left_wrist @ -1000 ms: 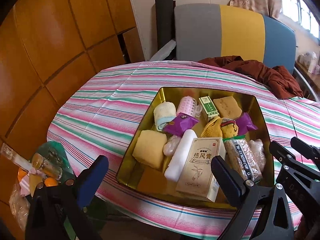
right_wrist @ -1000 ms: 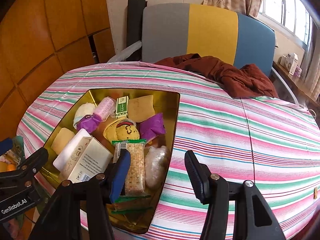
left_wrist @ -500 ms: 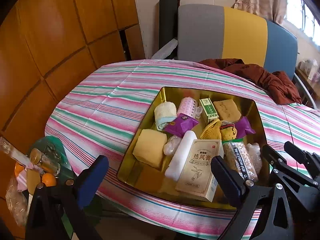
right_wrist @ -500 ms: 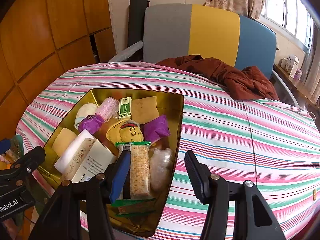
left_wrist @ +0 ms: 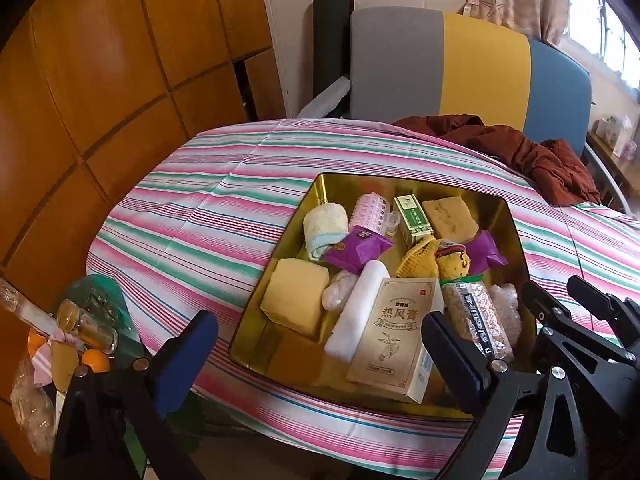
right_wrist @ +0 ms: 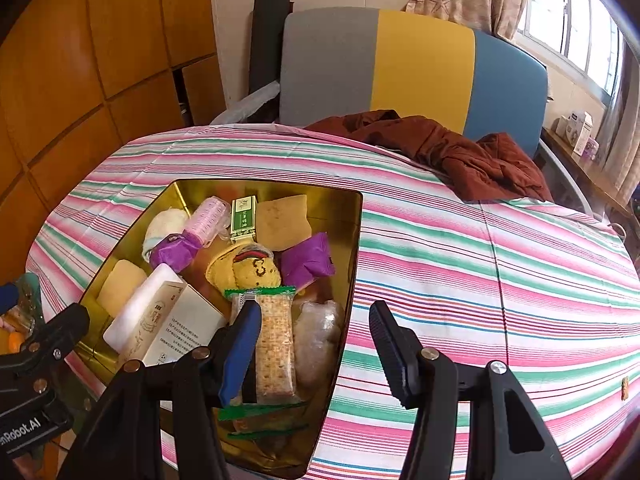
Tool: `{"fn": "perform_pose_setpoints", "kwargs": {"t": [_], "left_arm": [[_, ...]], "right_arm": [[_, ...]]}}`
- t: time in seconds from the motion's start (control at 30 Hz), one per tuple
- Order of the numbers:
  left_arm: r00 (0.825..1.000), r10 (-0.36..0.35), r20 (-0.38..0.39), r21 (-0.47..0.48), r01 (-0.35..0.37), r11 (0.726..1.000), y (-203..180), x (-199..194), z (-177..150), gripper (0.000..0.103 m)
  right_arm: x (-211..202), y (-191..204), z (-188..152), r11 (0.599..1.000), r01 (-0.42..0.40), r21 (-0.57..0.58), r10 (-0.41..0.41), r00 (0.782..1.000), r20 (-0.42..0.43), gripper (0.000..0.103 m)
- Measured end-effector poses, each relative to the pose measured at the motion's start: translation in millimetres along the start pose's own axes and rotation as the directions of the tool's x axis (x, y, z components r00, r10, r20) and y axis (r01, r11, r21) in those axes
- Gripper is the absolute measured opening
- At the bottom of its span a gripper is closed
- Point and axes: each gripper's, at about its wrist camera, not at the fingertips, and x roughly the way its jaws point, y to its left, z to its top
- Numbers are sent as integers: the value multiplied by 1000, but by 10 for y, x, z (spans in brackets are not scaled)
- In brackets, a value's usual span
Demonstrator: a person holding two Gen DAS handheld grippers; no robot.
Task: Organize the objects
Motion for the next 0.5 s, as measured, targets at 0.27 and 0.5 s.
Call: {"fn": "perform_pose_setpoints", "kwargs": {"t": [0.27, 0.5], "left_arm": [[997, -43, -61, -31, 41, 999, 3, 98, -36, 94], [997, -24, -74, -43, 21, 999, -29, 155, -84, 89]], "right_arm": [[28, -22, -2, 1000, 12, 2, -12, 1000, 0, 57], [50, -32, -7, 1000, 8, 2, -8, 1000, -5, 57]]}}
